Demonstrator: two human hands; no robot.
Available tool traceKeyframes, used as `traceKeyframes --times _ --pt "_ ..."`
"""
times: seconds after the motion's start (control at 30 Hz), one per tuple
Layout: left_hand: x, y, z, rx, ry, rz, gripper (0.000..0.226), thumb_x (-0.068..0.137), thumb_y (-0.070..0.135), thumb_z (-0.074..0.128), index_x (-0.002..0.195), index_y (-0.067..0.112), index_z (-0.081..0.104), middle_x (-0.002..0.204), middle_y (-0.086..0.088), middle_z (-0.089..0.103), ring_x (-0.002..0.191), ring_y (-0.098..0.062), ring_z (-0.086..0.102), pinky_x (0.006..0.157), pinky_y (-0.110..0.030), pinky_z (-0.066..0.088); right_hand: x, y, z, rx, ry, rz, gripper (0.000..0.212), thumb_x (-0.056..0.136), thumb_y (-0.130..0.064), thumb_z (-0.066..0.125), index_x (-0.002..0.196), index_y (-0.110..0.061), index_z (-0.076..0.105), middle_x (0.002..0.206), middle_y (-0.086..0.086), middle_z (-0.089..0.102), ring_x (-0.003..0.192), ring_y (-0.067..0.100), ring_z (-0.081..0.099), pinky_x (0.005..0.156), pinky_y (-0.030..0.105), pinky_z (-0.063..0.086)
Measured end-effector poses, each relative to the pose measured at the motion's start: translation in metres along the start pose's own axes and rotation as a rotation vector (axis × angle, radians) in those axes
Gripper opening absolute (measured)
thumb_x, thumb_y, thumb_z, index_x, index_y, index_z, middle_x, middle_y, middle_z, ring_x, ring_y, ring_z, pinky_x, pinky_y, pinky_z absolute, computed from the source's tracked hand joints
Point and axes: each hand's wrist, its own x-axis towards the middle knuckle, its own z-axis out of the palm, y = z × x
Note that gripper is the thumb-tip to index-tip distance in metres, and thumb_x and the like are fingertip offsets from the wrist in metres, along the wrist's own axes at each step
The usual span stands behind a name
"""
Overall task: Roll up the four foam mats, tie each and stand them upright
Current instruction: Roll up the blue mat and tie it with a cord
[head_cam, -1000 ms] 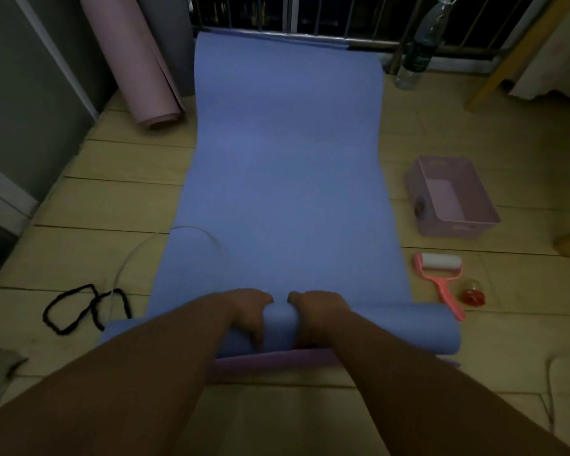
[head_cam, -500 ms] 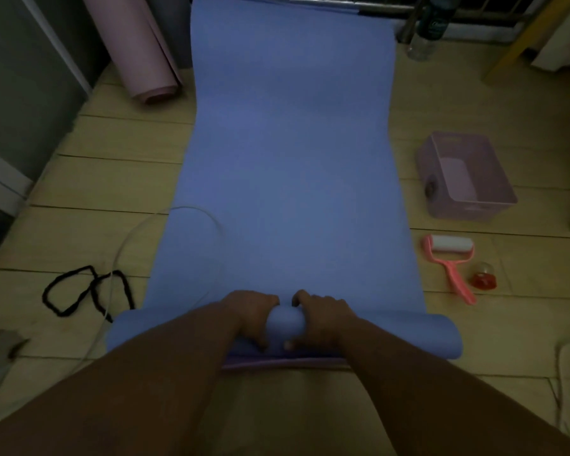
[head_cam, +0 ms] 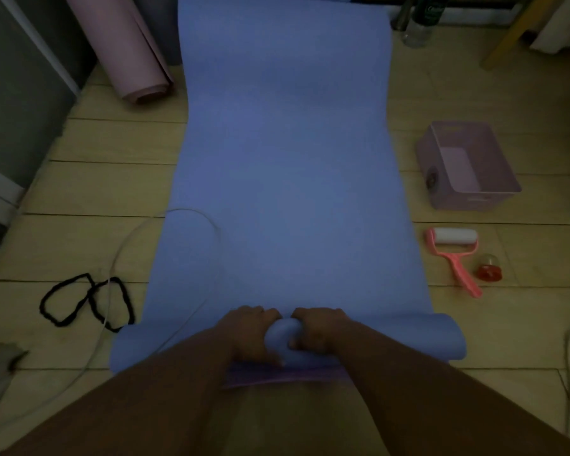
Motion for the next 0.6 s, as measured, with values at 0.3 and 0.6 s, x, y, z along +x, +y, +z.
traceKeyframes --times 0.3,0.6 --pt "0.007 0.001 0.005 -0.018 0.008 -0.069 0.045 0.099 0.054 0.036 0.126 0.020 0.047 0.131 -0.010 0.057 0.118 -0.028 0.054 0.096 -0.036 0.038 -0.001 0.008 0.009 0.159 0.045 -0.003 0.052 0.095 -0.053 0.047 0.141 -0.029 0.039 0.141 0.009 0.050 0.127 0.029 0.048 0.105 0.040 0.033" --pt "0.001 0.002 0.023 0.086 0.422 0.152 0.038 0.083 0.051 0.047 0.102 0.020 0.057 0.109 -0.004 0.054 0.102 -0.027 0.053 0.084 -0.034 0.040 -0.003 0.001 0.022 -0.109 0.310 0.055 0.045 0.095 -0.049 0.048 0.135 -0.030 0.050 0.135 0.007 0.043 0.124 0.031 0.039 0.103 0.041 0.029"
